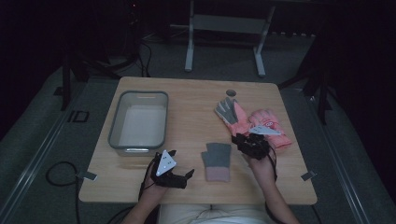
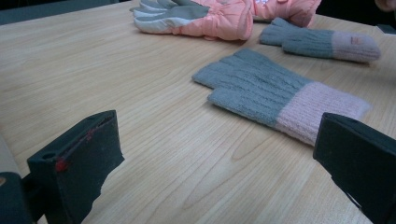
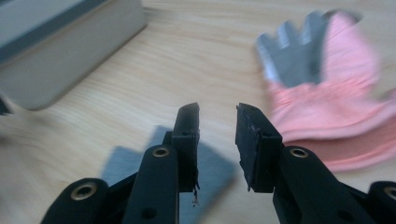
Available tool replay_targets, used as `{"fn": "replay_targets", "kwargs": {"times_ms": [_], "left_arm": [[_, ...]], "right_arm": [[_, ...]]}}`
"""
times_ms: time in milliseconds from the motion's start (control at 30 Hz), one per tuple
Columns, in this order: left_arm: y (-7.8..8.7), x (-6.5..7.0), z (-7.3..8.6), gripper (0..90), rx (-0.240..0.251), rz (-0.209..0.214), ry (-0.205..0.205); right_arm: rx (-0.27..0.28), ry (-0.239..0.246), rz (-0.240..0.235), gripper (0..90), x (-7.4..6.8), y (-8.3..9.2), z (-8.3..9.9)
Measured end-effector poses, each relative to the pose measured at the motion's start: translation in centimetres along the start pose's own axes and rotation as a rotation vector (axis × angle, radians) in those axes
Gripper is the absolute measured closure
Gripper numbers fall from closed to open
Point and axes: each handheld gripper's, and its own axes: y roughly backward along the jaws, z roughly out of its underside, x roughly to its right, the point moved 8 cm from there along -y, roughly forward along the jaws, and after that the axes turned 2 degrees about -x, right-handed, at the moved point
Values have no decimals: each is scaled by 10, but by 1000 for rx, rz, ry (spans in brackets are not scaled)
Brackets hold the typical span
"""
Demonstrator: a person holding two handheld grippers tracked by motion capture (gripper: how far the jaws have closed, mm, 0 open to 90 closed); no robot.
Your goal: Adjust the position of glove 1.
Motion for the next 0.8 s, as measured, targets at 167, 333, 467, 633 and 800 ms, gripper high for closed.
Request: {"fn": "replay_targets", "kwargs": {"times_ms": [167, 333, 467, 633, 800], "left_arm": [[0, 0, 0, 6, 4, -1, 1], [0, 0, 0, 6, 4, -2, 6], [0, 0, 0, 6, 3, -3, 6], [1, -1, 0, 6, 5, -3, 9], [1, -1, 0, 6, 7, -7, 11]], "right_arm": [[-35, 119, -4, 697, 22, 10, 7], [-92, 167, -8, 709, 48, 23, 27], [-133, 182, -22, 711, 65, 29, 38], [-203, 238, -26, 628, 78, 30, 48], [-229, 225, -47, 625, 87, 25, 61]]}}
